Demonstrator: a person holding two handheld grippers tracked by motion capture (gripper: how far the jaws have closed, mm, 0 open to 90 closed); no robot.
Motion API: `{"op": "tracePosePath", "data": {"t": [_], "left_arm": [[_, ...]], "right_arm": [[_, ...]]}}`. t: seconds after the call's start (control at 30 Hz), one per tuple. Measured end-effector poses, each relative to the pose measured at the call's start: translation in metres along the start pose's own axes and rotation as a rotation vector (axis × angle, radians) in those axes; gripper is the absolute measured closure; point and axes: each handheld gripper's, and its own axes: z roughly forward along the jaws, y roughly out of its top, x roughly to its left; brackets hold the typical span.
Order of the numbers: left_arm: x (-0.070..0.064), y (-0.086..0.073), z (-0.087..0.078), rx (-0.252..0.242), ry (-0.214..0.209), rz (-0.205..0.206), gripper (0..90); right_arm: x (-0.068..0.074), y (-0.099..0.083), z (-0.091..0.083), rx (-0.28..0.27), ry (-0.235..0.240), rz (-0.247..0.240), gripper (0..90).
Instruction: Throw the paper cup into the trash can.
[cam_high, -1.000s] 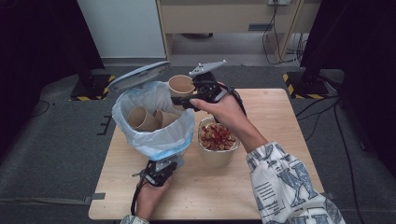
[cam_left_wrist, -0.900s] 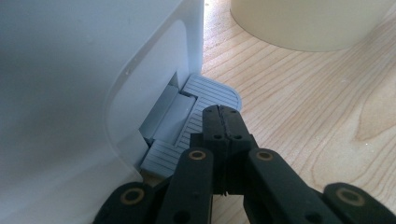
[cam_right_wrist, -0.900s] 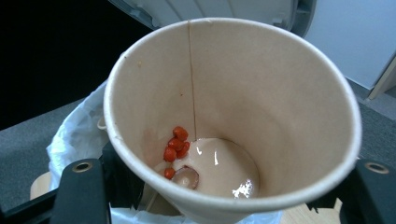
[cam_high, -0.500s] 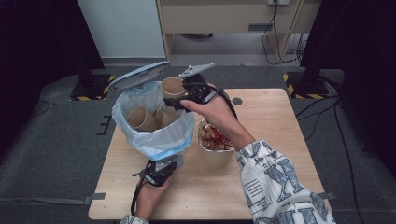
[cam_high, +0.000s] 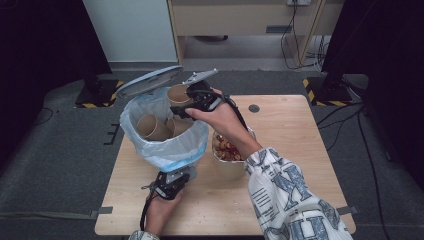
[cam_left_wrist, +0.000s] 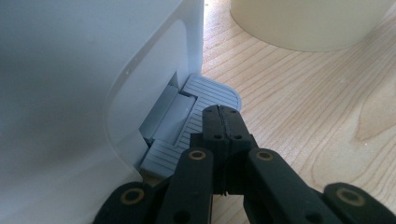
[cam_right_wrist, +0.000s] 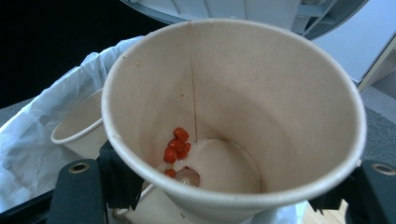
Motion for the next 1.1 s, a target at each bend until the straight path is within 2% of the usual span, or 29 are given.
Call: {"op": "tracePosePath", "data": {"t": [0.1, 0.27, 0.87, 1.1], "left_arm": [[0.000, 0.000, 0.000, 0.000, 0.000, 0.000, 89.6], [0.000, 0.000, 0.000, 0.000, 0.001, 0.002, 89.6], [0.000, 0.000, 0.000, 0.001, 0.002, 0.003, 89.6], [0.000, 0.000, 0.000, 0.002, 0.002, 0.004, 89.6]], "right_arm": [[0.002, 0.000, 0.004, 0.001, 0.001, 0.001, 19.5], [0.004, -0.002, 0.003, -0.002, 0.002, -0.009, 17.3], [0.007, -0.006, -0.011, -0.010, 0.019, -0.020, 14.9], [0.007, -0.004, -0.012, -0.028, 0.019, -0.008, 14.1]]}}
